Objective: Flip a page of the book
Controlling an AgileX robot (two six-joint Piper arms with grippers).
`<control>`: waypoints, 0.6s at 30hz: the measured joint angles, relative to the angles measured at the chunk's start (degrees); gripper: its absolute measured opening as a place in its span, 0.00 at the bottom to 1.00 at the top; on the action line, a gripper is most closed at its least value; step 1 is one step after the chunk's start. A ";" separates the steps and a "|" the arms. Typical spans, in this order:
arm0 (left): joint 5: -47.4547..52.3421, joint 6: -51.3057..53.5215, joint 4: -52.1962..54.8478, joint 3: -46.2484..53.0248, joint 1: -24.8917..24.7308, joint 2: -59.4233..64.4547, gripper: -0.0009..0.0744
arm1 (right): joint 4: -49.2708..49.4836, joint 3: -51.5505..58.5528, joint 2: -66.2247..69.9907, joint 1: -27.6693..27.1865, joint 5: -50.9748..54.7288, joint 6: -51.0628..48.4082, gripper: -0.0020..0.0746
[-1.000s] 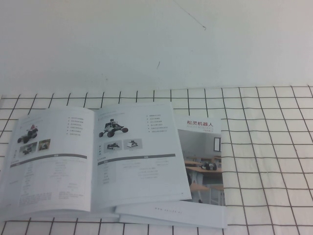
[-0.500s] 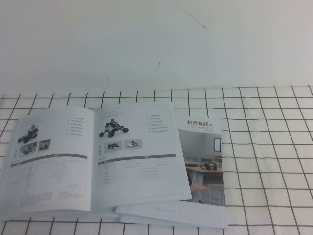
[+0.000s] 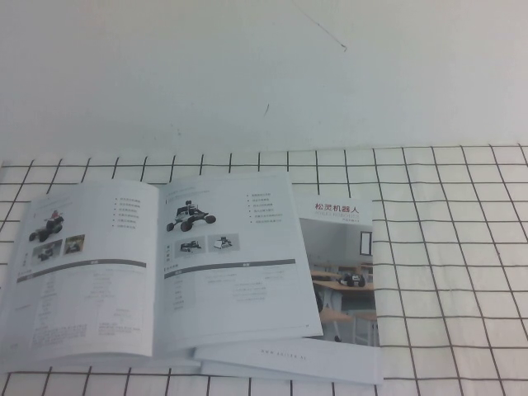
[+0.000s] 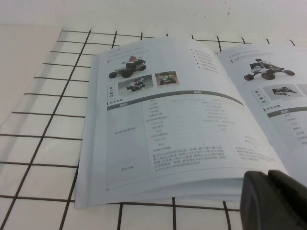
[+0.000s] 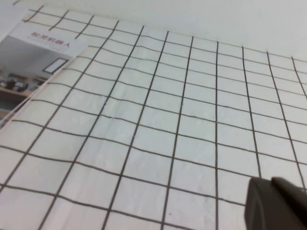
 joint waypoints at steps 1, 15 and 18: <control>0.00 0.00 0.00 0.00 0.00 0.00 0.01 | -0.37 0.00 0.00 -0.23 0.36 0.00 0.02; 0.00 0.00 0.00 0.00 0.00 0.00 0.01 | -1.89 0.00 -0.08 -5.68 0.98 0.22 0.02; 0.00 0.00 0.00 0.00 0.00 0.00 0.01 | -1.89 0.00 -0.08 -5.68 1.06 0.22 0.02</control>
